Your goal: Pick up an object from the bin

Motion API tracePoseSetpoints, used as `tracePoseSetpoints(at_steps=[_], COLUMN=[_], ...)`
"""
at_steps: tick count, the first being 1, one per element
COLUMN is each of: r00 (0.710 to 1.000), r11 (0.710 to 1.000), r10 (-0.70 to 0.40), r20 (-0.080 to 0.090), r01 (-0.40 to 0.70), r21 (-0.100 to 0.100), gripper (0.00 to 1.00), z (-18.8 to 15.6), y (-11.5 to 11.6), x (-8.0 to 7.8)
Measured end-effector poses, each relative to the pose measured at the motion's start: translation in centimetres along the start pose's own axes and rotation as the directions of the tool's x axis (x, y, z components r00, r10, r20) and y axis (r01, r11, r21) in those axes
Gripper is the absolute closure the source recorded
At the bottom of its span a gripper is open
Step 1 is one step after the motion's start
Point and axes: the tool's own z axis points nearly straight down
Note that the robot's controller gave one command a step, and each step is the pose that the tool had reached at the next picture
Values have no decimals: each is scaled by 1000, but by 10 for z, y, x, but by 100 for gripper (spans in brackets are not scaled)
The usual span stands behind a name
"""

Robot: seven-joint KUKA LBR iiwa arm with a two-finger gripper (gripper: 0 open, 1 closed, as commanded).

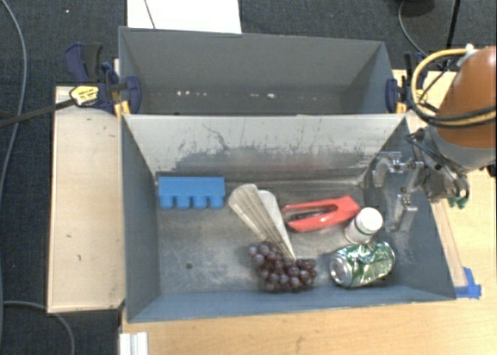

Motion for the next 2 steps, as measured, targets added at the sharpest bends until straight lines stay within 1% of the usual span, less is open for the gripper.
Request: tracePoseSetpoints(at_steps=[1, 2], r00=[1000, 1000], r11=[1000, 1000], r10=[-3, -25], r20=[7, 14], r01=[3, 25], r21=[2, 4], gripper=[0, 0], z=[-5, 37], y=[0, 16], x=[-1, -6])
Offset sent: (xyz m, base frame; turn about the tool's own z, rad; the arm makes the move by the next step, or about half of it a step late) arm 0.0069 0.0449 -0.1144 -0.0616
